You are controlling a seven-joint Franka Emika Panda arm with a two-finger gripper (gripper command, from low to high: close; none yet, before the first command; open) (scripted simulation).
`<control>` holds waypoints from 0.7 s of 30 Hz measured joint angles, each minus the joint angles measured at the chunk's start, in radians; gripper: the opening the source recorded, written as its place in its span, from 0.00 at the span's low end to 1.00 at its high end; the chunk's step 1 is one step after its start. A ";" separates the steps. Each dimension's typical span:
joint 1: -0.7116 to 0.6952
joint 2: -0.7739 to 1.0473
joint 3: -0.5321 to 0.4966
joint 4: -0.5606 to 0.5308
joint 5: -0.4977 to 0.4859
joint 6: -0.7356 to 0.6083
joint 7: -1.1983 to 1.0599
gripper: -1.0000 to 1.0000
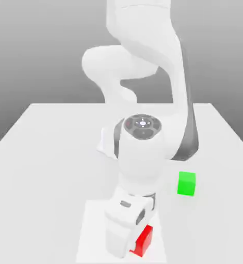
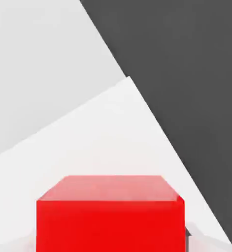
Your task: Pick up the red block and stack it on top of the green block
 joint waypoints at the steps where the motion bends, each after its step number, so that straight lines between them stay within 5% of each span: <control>1: 0.006 -0.034 -0.009 -0.005 -0.016 -0.028 0.012 0.00; 17: 0.370 -0.577 0.171 -0.433 -0.076 -0.146 -0.616 0.00; 21: 0.410 -0.518 0.189 -0.470 -0.088 -0.046 -0.674 0.00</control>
